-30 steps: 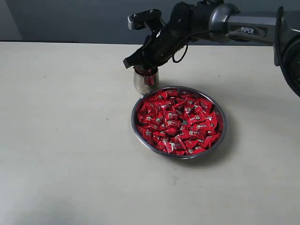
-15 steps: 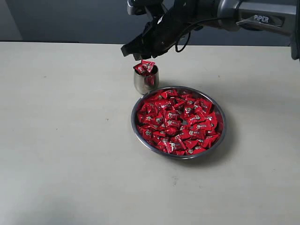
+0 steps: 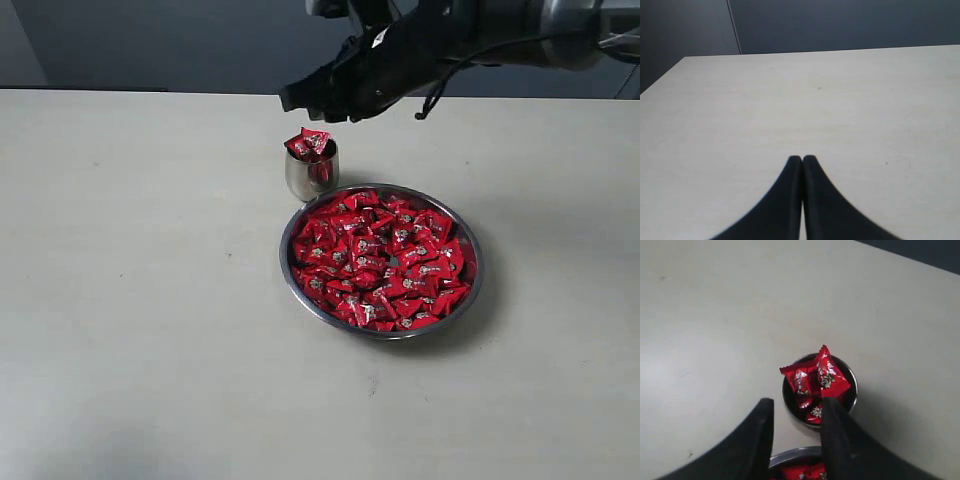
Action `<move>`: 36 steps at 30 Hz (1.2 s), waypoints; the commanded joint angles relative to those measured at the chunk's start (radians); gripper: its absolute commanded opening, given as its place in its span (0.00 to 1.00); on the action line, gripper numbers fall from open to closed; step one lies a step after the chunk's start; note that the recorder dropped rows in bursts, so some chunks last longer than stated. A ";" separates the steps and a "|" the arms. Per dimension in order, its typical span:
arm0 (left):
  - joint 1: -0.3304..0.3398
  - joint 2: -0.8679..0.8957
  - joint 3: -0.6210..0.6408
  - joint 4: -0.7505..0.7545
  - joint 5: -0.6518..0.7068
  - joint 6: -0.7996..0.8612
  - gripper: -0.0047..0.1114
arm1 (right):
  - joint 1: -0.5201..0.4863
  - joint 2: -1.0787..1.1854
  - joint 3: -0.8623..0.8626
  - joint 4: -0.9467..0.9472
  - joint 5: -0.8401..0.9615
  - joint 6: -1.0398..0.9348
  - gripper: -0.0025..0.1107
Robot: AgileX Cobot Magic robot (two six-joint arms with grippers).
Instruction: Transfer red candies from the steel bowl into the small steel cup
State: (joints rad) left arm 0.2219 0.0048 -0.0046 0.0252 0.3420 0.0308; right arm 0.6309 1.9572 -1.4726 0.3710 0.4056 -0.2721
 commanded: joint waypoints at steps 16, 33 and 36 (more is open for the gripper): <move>-0.005 -0.005 0.005 0.002 -0.008 -0.001 0.04 | -0.003 -0.261 0.367 -0.153 -0.114 0.213 0.31; -0.005 -0.005 0.005 0.002 -0.008 -0.001 0.04 | -0.003 -0.261 0.403 -0.507 0.086 0.435 0.31; -0.005 -0.005 0.005 0.002 -0.008 -0.001 0.04 | -0.003 -0.261 0.403 -0.638 0.134 0.498 0.31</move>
State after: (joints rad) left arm 0.2219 0.0048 -0.0046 0.0252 0.3420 0.0308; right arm 0.6309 1.7056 -1.0721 -0.1415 0.4997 0.1674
